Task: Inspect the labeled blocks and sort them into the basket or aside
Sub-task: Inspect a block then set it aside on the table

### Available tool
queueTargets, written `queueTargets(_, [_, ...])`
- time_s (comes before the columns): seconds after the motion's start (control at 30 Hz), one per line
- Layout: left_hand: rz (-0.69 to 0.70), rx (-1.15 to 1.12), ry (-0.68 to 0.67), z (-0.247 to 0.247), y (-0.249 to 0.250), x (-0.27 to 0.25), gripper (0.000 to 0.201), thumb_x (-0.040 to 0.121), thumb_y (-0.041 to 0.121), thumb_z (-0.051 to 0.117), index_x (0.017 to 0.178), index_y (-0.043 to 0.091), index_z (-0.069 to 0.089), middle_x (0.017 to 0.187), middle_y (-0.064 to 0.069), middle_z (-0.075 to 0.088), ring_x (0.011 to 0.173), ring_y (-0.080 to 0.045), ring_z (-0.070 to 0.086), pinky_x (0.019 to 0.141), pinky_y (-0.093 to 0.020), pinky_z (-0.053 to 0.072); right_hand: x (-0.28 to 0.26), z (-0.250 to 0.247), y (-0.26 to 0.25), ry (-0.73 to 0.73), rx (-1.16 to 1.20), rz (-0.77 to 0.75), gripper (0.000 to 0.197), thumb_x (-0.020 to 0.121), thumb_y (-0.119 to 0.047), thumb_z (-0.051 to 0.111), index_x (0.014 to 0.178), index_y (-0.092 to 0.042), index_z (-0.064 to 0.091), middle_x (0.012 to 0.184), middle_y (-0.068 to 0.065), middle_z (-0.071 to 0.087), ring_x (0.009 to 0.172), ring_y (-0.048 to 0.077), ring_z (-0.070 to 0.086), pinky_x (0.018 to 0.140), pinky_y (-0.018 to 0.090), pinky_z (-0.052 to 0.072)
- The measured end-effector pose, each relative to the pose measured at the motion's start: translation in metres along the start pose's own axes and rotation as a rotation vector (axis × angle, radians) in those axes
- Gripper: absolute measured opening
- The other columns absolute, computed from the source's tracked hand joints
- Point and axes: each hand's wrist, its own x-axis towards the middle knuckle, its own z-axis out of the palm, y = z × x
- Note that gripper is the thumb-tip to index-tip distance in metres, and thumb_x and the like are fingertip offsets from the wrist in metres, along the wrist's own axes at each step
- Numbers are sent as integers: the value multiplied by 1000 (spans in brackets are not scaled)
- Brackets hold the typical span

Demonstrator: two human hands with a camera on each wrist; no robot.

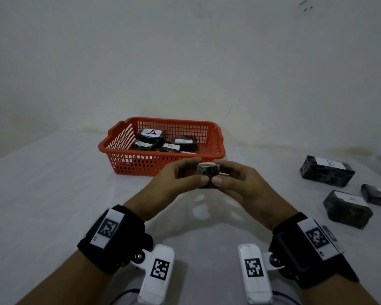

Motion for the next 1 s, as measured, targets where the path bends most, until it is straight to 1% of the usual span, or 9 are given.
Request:
queueTargets(0.1, [28,54,45,0,1,0,77,70,37,80,141,18,55,131,-1,68,125,-18,63,108,-50,50,0,0,-1,-27,30,33,65,63,-35,84,125,-21,68,125,3,76,120,19,71,105,35,54])
queueTargets(0.23, [47,75,33,2,3,-1,80,69,20,90,140,25,52,132,6,67,123,-8,64,106,-37,52,-3,6,-10,24,60,109,52,89,-49,72,128,-14,70,121,9,77,114,28,73,99,45,57])
queueTargets(0.33, [66,96,-13,4,2,-2,93,64,16,92,144,29,46,139,12,61,130,-3,58,109,-34,50,-4,5,-11,89,34,159,40,96,-39,64,119,-8,75,109,13,79,99,30,77,84,41,62])
queueTargets(0.4, [69,113,-9,6,3,-1,95,68,28,92,148,33,41,141,15,58,131,-1,55,106,-35,51,-4,3,-11,111,19,152,31,98,-27,66,117,-5,75,109,15,79,97,34,76,82,40,62])
queueTargets(0.5, [80,113,120,11,8,0,71,84,43,77,146,37,44,129,20,64,119,2,62,95,-29,56,-5,5,-12,108,-14,106,29,93,-18,72,121,-11,73,109,10,80,98,32,78,78,34,62])
queueTargets(0.57, [107,56,196,12,11,2,45,92,26,68,135,30,56,120,13,71,110,-2,69,88,-26,60,-5,7,-13,112,-47,61,36,89,-13,77,124,-16,71,110,9,80,99,30,78,82,39,64])
queueTargets(0.63, [167,42,242,10,12,1,38,93,10,68,128,23,63,117,6,75,109,-7,72,88,-27,60,-6,10,-13,123,-86,23,41,85,-12,80,124,-21,71,111,8,79,102,26,77,86,43,64])
queueTargets(0.83, [324,24,182,6,16,-5,50,81,-6,74,123,21,64,121,9,73,116,-9,69,91,-25,58,-8,10,-19,64,-82,114,52,83,-65,70,120,-28,74,114,0,79,105,23,76,102,46,58])
queueTargets(1.0, [378,80,115,9,15,-7,52,81,-9,75,124,17,64,126,4,71,120,-13,67,98,-26,55,-9,7,-18,-8,-23,176,38,83,-61,67,101,-31,83,111,4,80,110,28,74,109,47,52])
